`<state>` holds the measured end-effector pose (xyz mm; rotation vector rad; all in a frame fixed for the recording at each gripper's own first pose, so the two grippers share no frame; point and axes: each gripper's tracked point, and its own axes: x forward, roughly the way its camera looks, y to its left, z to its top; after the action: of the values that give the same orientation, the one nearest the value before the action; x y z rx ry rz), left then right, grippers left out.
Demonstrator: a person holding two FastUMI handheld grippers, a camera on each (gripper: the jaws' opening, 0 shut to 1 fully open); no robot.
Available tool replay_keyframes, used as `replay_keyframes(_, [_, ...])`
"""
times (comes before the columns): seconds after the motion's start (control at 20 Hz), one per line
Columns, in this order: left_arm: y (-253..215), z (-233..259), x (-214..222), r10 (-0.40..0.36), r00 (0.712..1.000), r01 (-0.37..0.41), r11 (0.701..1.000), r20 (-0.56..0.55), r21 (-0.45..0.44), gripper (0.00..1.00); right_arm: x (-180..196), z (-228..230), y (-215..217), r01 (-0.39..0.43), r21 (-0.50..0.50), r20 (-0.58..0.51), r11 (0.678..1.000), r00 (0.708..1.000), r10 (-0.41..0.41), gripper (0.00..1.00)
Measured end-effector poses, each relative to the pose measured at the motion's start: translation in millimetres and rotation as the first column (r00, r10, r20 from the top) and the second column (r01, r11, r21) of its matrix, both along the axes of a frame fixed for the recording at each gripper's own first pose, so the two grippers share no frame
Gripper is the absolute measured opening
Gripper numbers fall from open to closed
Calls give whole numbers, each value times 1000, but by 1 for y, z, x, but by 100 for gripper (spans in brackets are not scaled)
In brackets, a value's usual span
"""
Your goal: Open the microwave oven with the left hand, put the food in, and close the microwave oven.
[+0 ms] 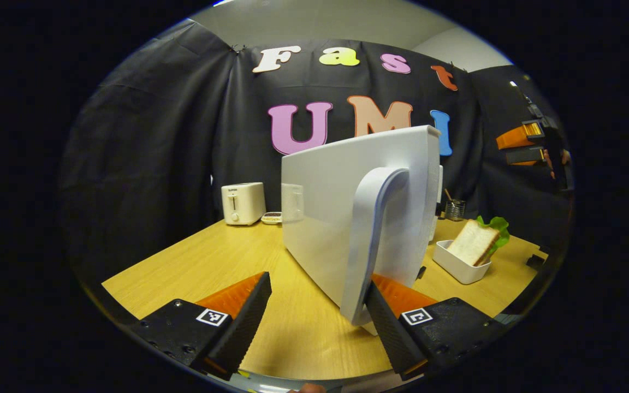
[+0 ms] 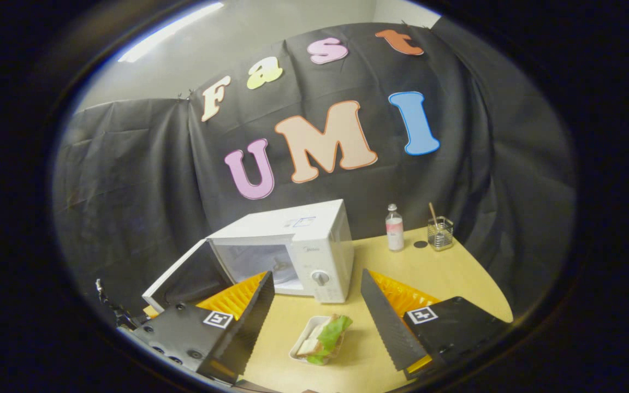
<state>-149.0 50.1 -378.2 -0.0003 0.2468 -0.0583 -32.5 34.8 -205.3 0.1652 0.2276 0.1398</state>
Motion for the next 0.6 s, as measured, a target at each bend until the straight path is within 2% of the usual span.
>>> replay_keyframes(0.25, [56,21,-17,121,992,-121,993,28,-3,99,8,-15,5,-12,27,-30,1000,999,13,91])
replay_keyframes(0.45, [81,23,-24,157,987,-157,987,10,-29,99,14,-28,1,-1,32,-59,999,998,3,92])
replay_keyframes(0.6, [100,32,-33,211,977,-212,977,35,9,99,14,-40,-4,5,28,-87,1000,996,-2,92])
